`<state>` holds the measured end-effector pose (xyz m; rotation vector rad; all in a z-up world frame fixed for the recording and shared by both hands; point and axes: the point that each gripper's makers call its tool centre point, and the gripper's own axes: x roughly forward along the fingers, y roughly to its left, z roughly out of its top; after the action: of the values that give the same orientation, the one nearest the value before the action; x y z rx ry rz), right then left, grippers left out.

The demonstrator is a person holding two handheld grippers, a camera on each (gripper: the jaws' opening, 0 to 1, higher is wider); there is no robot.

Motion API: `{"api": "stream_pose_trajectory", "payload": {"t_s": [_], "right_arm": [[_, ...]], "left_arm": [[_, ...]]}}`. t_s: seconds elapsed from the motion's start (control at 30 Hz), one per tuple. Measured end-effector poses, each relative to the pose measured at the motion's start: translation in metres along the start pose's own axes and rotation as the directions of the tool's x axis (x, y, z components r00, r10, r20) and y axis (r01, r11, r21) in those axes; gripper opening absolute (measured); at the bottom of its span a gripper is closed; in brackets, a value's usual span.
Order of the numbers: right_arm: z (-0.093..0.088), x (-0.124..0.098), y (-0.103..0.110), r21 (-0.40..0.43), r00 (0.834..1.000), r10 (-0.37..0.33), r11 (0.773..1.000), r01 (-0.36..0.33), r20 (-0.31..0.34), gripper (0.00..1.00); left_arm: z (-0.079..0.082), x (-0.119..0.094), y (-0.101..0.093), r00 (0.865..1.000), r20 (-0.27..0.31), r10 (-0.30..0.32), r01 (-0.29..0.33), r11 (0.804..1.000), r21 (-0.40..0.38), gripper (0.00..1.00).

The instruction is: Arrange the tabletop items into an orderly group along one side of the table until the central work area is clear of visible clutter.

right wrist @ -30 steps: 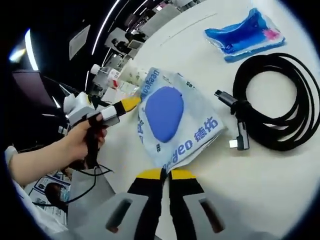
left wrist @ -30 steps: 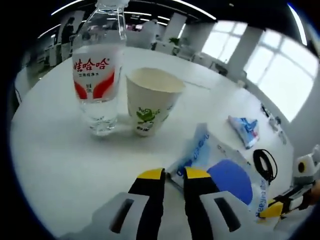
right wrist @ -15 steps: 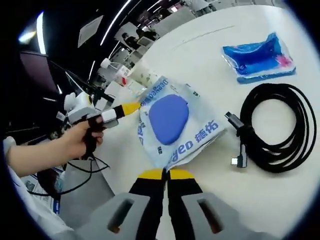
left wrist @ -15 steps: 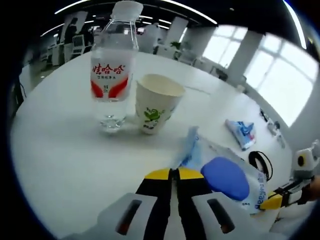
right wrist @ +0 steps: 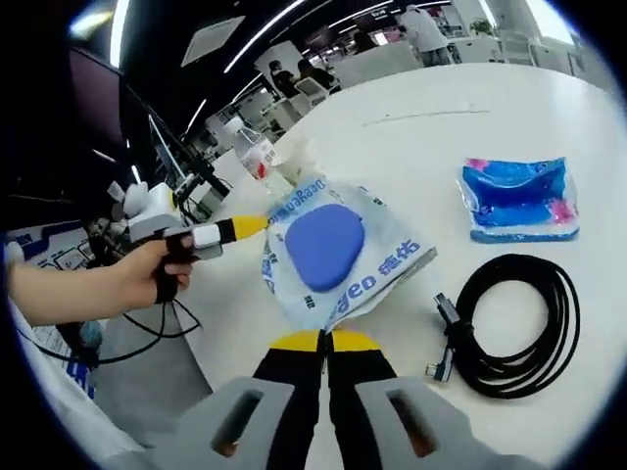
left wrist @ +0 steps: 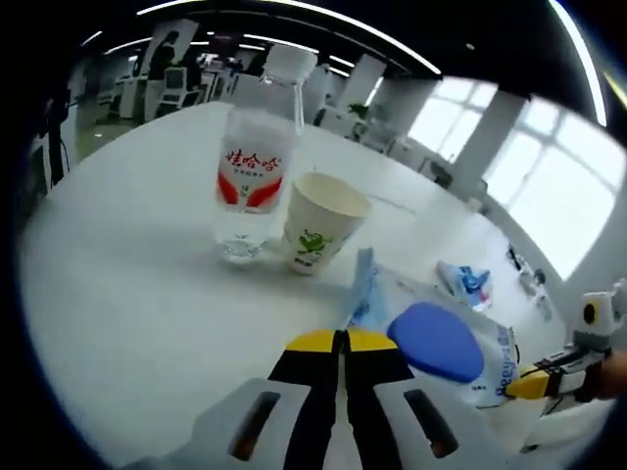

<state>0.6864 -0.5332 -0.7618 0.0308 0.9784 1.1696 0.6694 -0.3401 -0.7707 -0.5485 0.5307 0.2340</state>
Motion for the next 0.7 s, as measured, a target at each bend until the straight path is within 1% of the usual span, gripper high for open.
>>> {"api": "stream_pose_trajectory", "payload": {"t_s": [0.03, 0.1, 0.17, 0.23, 0.3, 0.5, 0.63, 0.7], "right_arm": [[0.004, -0.002, -0.002, -0.007, 1.000, -0.007, 1.000, 0.007, 0.007, 0.00], [0.017, -0.006, -0.009, -0.015, 0.999, -0.030, 0.999, 0.031, 0.040, 0.00], [0.024, -0.008, -0.014, -0.021, 0.997, -0.047, 0.999, 0.048, 0.057, 0.00], [0.029, -0.011, -0.016, -0.029, 0.996, -0.061, 0.998, 0.063, 0.065, 0.00], [0.037, -0.012, -0.023, -0.031, 0.993, -0.085, 0.996, 0.088, 0.086, 0.00], [0.056, -0.017, -0.036, -0.057, 0.982, -0.135, 0.988, 0.143, 0.130, 0.00], [0.066, -0.017, -0.046, -0.097, 0.976, -0.164, 0.979, 0.178, 0.141, 0.00], [0.071, -0.017, -0.049, -0.096, 0.975, -0.170, 0.978, 0.185, 0.146, 0.00]], "left_arm": [[0.001, -0.001, -0.001, 1.000, 0.004, -0.002, 0.002, 1.000, 0.000, 0.00], [0.004, -0.002, -0.002, 1.000, 0.010, -0.006, 0.006, 1.000, 0.008, 0.00], [0.006, -0.002, -0.006, 1.000, 0.013, -0.011, 0.010, 1.000, 0.012, 0.00], [0.007, -0.001, -0.009, 1.000, 0.014, -0.015, 0.015, 1.000, 0.009, 0.00], [0.006, 0.001, -0.012, 1.000, 0.004, -0.016, 0.016, 1.000, 0.024, 0.00], [0.013, 0.004, -0.022, 0.999, 0.018, -0.027, 0.026, 0.999, 0.026, 0.00], [0.017, 0.007, -0.031, 0.999, 0.006, -0.036, 0.036, 0.996, 0.081, 0.00], [0.020, 0.011, -0.031, 0.999, 0.005, -0.036, 0.035, 0.995, 0.094, 0.00]]}}
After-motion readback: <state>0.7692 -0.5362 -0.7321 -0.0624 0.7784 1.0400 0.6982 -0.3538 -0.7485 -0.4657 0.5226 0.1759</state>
